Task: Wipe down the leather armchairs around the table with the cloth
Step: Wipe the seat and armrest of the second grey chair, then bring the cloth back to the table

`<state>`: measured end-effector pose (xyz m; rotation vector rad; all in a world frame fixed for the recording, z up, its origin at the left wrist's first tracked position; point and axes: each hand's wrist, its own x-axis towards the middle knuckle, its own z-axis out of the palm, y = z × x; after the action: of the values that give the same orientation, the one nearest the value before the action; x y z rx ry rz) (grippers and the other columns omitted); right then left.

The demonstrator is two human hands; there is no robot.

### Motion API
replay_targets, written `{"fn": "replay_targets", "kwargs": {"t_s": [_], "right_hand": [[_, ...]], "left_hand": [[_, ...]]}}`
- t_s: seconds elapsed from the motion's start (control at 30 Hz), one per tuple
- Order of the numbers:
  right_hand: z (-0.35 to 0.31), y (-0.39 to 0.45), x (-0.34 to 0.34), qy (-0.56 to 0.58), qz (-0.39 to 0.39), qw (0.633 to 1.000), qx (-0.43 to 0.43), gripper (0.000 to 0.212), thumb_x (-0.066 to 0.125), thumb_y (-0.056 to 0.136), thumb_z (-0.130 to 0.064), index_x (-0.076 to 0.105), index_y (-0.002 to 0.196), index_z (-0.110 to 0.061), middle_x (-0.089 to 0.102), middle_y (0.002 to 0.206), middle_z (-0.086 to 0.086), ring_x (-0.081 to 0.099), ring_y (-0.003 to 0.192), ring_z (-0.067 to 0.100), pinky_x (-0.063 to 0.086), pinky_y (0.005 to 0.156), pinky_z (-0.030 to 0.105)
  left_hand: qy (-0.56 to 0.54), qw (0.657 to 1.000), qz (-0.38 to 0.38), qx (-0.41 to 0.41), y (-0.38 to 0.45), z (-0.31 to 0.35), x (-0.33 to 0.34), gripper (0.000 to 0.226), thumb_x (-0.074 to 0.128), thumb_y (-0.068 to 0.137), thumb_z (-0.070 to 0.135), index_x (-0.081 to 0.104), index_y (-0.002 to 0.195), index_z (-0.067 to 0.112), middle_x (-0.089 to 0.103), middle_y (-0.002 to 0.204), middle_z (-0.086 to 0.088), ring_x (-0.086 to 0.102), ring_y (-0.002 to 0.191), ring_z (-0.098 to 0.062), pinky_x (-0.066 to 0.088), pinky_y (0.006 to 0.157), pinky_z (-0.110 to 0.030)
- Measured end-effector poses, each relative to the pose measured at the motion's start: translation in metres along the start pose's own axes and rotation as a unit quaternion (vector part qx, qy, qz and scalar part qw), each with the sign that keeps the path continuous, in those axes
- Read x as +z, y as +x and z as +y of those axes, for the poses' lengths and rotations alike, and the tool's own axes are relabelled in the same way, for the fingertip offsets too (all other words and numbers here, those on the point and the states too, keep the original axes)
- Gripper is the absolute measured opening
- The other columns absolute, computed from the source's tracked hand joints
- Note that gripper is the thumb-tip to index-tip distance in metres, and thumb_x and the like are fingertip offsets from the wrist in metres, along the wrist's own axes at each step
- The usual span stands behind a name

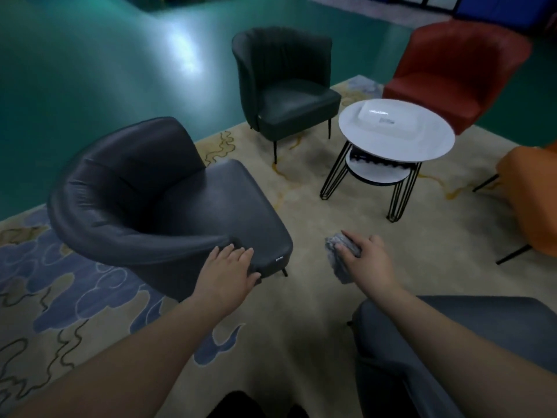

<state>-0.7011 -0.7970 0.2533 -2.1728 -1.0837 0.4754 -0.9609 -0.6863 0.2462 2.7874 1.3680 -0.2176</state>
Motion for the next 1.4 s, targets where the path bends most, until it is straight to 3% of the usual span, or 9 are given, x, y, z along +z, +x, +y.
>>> {"fn": "replay_targets", "kwargs": {"t_s": [0.17, 0.47, 0.7, 1.03, 1.27, 1.4], "right_hand": [[0.007, 0.058, 0.003, 0.018, 0.04, 0.998, 0.033, 0.041, 0.062, 0.089, -0.036, 0.056, 0.13, -0.028, 0.041, 0.099, 0.001, 0.043, 0.069, -0.001, 0.032, 0.074, 0.016], [0.019, 0.178, -0.005, -0.029, 0.096, 0.991, 0.092, 0.04, 0.063, 0.088, -0.036, 0.06, 0.127, -0.025, 0.045, 0.098, 0.005, 0.053, 0.084, 0.02, 0.036, 0.078, 0.02], [0.035, 0.243, -0.016, -0.025, 0.131, 0.982, 0.133, 0.041, 0.061, 0.09, -0.038, 0.058, 0.128, -0.026, 0.043, 0.097, 0.0, 0.043, 0.079, 0.009, 0.03, 0.074, 0.016], [0.092, 0.381, -0.068, 0.008, 0.188, 0.967, 0.172, 0.042, 0.064, 0.087, -0.037, 0.059, 0.127, -0.024, 0.041, 0.091, -0.005, 0.044, 0.078, 0.007, 0.032, 0.078, 0.016], [0.126, 0.487, -0.122, 0.011, 0.189, 0.965, 0.181, 0.041, 0.063, 0.088, -0.034, 0.057, 0.128, -0.026, 0.044, 0.098, 0.0, 0.045, 0.08, 0.01, 0.034, 0.079, 0.017], [0.134, 0.544, -0.133, 0.039, 0.185, 0.966, 0.177, 0.041, 0.064, 0.088, -0.033, 0.057, 0.128, -0.026, 0.045, 0.107, 0.003, 0.054, 0.091, 0.016, 0.043, 0.089, 0.024]], "left_hand": [[-0.012, 0.999, -0.013, 0.042, 0.074, 0.002, -0.007, 0.063, 0.033, 0.096, 0.055, 0.025, 0.15, 0.023, 0.036, 0.152, 0.002, 0.025, 0.142, -0.019, 0.016, 0.117, -0.04], [-0.004, 0.988, -0.022, 0.15, 0.246, 0.0, -0.018, 0.063, 0.033, 0.095, 0.056, 0.028, 0.148, 0.021, 0.041, 0.148, 0.003, 0.03, 0.14, -0.018, 0.019, 0.116, -0.04], [0.042, 0.971, -0.02, 0.234, 0.355, 0.02, -0.03, 0.062, 0.037, 0.095, 0.054, 0.034, 0.144, 0.017, 0.051, 0.136, 0.0, 0.041, 0.127, -0.019, 0.029, 0.105, -0.033], [0.022, 0.971, -0.024, 0.235, 0.515, 0.104, -0.052, 0.067, 0.036, 0.094, 0.056, 0.023, 0.151, 0.021, 0.043, 0.147, 0.001, 0.031, 0.139, -0.019, 0.02, 0.113, -0.035], [-0.003, 0.975, -0.022, 0.221, 0.623, 0.171, -0.087, 0.066, 0.032, 0.097, 0.055, 0.019, 0.152, 0.022, 0.036, 0.152, 0.002, 0.025, 0.142, -0.018, 0.015, 0.116, -0.038], [-0.01, 0.975, -0.039, 0.219, 0.669, 0.189, -0.089, 0.066, 0.031, 0.097, 0.055, 0.019, 0.152, 0.021, 0.035, 0.153, 0.001, 0.024, 0.143, -0.019, 0.014, 0.116, -0.038]]}}
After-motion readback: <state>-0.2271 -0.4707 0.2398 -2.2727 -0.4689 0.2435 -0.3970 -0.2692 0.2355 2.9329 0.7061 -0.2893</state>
